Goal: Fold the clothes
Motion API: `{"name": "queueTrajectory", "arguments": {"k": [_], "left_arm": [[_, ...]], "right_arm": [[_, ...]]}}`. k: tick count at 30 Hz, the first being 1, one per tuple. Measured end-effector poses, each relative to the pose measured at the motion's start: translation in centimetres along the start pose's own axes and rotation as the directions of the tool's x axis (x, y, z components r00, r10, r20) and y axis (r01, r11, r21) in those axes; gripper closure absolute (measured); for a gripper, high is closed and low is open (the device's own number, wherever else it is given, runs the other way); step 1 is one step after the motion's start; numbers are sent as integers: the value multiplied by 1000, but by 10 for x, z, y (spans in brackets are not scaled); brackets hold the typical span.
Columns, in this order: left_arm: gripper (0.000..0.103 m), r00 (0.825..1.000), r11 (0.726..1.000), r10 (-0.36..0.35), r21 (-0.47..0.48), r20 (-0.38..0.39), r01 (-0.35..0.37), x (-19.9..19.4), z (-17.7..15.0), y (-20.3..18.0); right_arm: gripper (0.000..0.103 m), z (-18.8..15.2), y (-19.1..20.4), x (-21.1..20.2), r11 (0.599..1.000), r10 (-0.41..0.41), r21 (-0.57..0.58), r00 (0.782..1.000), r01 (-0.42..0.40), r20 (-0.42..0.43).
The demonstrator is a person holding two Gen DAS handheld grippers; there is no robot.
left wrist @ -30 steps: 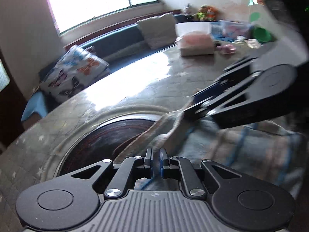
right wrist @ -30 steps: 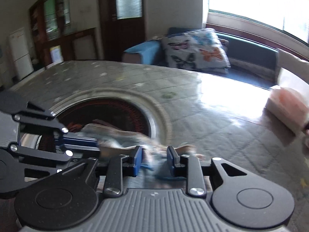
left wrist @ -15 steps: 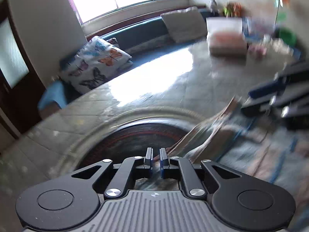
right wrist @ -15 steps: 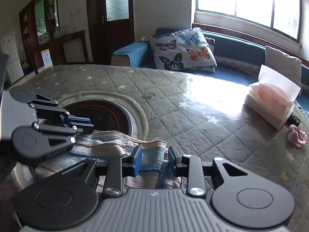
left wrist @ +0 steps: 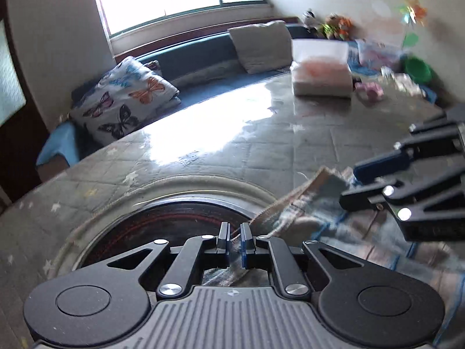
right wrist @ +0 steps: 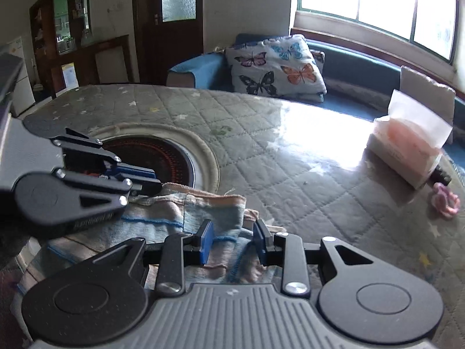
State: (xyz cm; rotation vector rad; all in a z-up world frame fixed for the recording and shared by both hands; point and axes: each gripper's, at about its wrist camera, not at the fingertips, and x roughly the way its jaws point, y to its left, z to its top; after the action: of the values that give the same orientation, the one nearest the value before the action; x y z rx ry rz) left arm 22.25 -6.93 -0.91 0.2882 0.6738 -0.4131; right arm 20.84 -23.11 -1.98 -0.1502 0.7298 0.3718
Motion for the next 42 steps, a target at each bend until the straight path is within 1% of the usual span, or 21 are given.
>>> {"name": "queueTrajectory", "arguments": {"k": [3,4,5,7,8,9,12,15,16,17,18,22,25,29,32,35,39,40,41,42], "left_arm": [[94,996,997,-78,30,37,77,-13,-2,-7],[92,995,995,-89,56,36,87,-13,-3,-12],[92,997,993,-75,89,25,73,-11,-4,-18],[92,1000,992,-5,128,-11,6,0,-7,-26],[92,999,992,28,124,-19,-26,4,-8,-24],[92,999,993,47,105,-20,-45,4,-8,-21],[92,999,999,35,30,-12,-35,-9,-7,-7],[92,1000,1000,1,-8,8,-1,-31,-10,-3],[89,1000,1000,-8,-16,11,8,-39,-12,-5],[86,1000,1000,-16,-22,12,16,-46,-14,-6],[84,1000,999,-26,-26,14,26,-53,-18,-10],[84,998,998,-63,-6,23,63,-82,-39,-30],[84,997,998,-66,21,27,65,-99,-60,-45],[84,998,998,-56,5,3,56,-109,-84,-52],[84,998,998,-52,-33,-28,51,-109,-98,-46],[84,998,997,-52,-56,-27,51,-115,-100,-40],[83,999,996,-36,-84,6,36,-118,-88,-31],[79,999,995,-29,-95,12,30,-117,-84,-28],[71,1000,994,-24,-107,16,25,-113,-80,-25],[68,1000,993,-18,-120,13,19,-109,-77,-23]], "right_arm": [[72,0,4,-1,999,33,-14,999,-33,9],[72,0,6,-2,999,44,-19,999,-44,12],[72,0,8,-1,998,49,-25,999,-49,9],[70,-1,10,5,999,34,-36,999,-34,-16],[70,-2,9,6,999,23,-32,999,-24,-23],[70,-3,6,6,1000,11,-24,1000,-12,-27],[69,-5,2,-8,1000,-2,-14,1000,1,-9],[69,-7,3,-23,999,20,-28,1000,-20,8],[69,-8,6,-28,999,34,-36,999,-34,12],[69,-9,8,-33,998,50,-45,999,-49,16],[69,-12,12,-37,996,68,-51,998,-67,16],[69,-27,27,-55,990,121,-78,993,-120,13],[69,-45,40,-70,982,157,-110,988,-155,7],[69,-70,48,-85,979,160,-130,987,-160,-5],[69,-87,44,-89,985,142,-96,989,-144,-28],[69,-92,36,-96,987,150,-56,988,-151,-27],[68,-81,33,-103,988,150,-49,989,-149,14],[67,-77,33,-103,988,148,-48,989,-146,26],[62,-73,33,-102,989,146,-45,989,-144,38],[60,-70,33,-99,989,145,-39,988,-143,48]]}}
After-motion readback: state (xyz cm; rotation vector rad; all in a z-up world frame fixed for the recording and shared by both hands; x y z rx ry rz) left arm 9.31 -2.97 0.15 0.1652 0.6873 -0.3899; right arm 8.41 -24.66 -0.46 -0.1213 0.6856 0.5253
